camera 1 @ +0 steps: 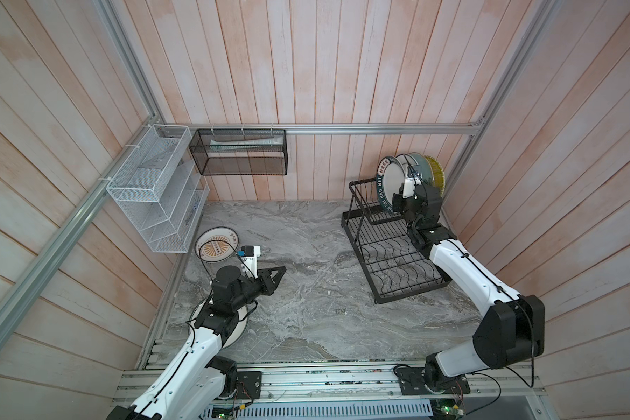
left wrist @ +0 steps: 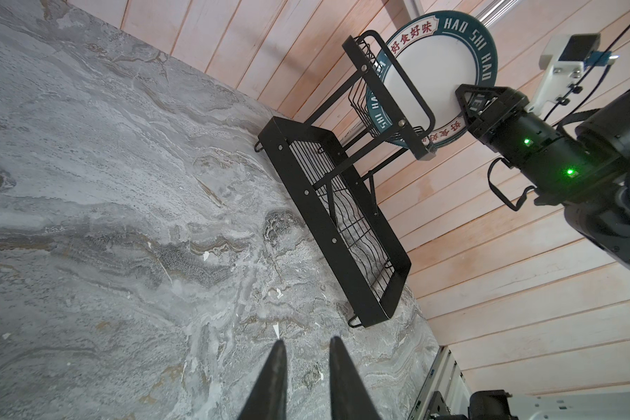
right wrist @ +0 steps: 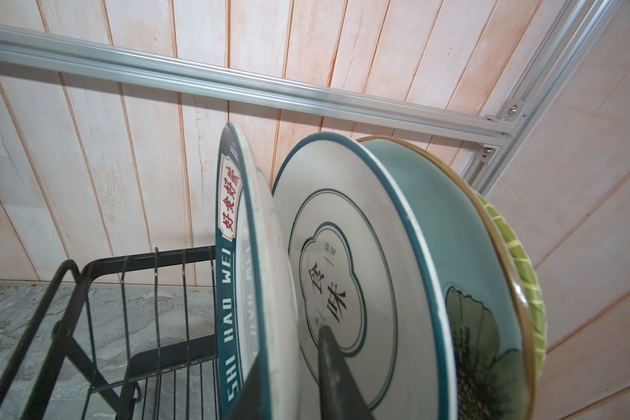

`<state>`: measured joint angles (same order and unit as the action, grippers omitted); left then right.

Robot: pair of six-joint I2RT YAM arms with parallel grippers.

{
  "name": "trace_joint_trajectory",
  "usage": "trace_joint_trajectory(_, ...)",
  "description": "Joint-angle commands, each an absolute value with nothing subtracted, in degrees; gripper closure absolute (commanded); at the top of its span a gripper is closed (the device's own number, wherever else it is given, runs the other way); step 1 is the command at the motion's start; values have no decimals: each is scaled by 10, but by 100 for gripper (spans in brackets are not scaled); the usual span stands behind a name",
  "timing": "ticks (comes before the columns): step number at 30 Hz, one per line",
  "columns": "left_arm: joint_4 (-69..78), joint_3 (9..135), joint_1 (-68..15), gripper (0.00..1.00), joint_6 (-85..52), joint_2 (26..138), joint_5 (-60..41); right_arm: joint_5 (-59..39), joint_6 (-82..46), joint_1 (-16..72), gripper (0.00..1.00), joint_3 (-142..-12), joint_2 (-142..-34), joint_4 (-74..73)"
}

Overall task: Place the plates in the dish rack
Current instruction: 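Lower the green-rimmed plate into the rack slot nearest the robot with the right gripper, then open the right gripper and draw it back from the rack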

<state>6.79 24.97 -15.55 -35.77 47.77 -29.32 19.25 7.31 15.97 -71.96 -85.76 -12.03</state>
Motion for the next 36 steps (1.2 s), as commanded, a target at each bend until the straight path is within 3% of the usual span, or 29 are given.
trace_joint_trajectory(1,62,258,-158,77,-352,470,-286,190,90,161,84,-738,-853,-132)
trace_joint_trajectory(7,63,257,-158,77,-352,472,-286,183,107,161,86,-746,-857,-130)
trace_joint_trajectory(17,61,260,-158,77,-351,475,-283,179,104,161,63,-743,-839,-130)
trace_joint_trajectory(30,76,265,-158,76,-363,492,-275,172,83,162,53,-734,-765,-121)
trace_joint_trajectory(36,71,268,-158,74,-373,493,-252,122,39,163,50,-702,-698,-89)
